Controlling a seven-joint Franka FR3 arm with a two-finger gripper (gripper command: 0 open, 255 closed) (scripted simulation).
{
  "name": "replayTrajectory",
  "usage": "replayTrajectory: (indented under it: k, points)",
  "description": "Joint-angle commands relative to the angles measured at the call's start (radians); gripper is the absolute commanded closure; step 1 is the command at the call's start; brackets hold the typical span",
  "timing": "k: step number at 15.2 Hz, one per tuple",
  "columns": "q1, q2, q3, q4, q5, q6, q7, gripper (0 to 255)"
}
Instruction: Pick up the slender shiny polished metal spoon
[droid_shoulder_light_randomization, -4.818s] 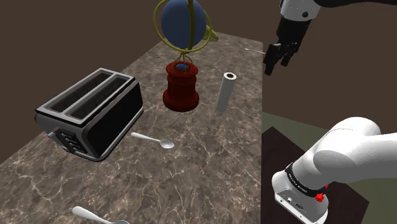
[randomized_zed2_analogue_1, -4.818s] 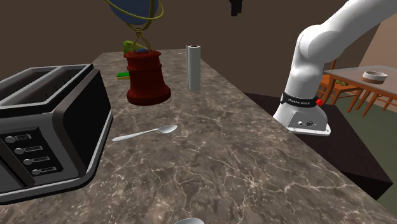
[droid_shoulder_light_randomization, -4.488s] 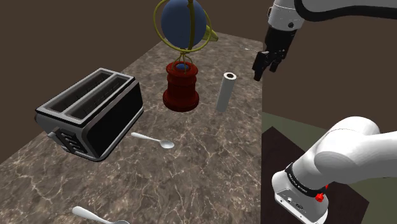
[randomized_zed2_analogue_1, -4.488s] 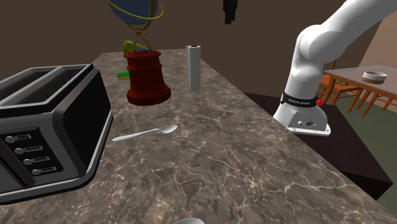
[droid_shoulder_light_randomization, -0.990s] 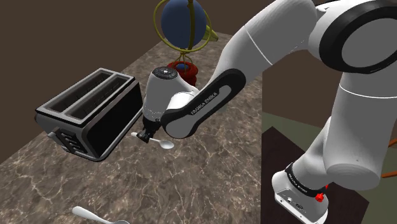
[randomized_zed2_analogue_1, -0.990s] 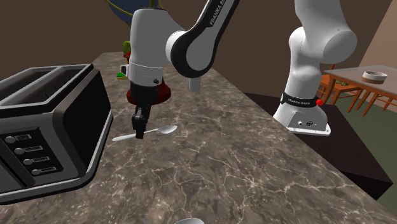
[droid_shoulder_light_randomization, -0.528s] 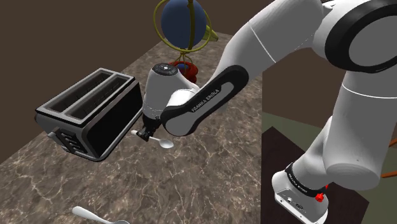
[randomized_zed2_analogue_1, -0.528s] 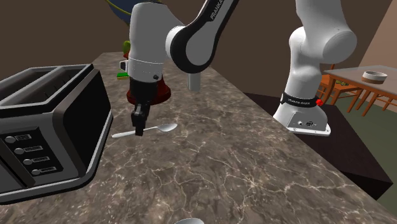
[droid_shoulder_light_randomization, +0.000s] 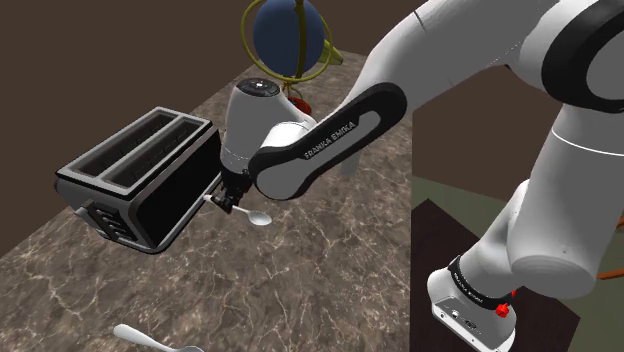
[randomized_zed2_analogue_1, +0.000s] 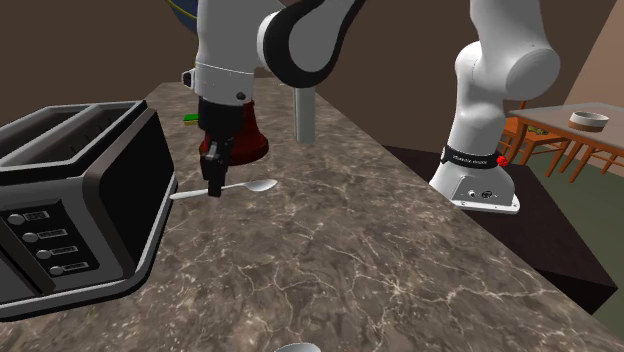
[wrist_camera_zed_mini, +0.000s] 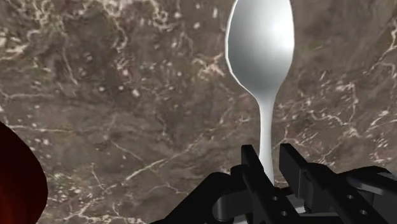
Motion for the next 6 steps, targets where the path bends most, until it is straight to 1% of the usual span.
replayTrajectory:
  k: [1,4,6]
  points:
    - [-0.006,-0.022,0.007,0.006,0.013,-0.027,-0.008,255]
    - [-0.012,-0.049,0.015,0.015,0.029,-0.062,-0.017,255]
    - [-0.012,-0.05,0.015,0.015,0.03,-0.063,-0.018,255]
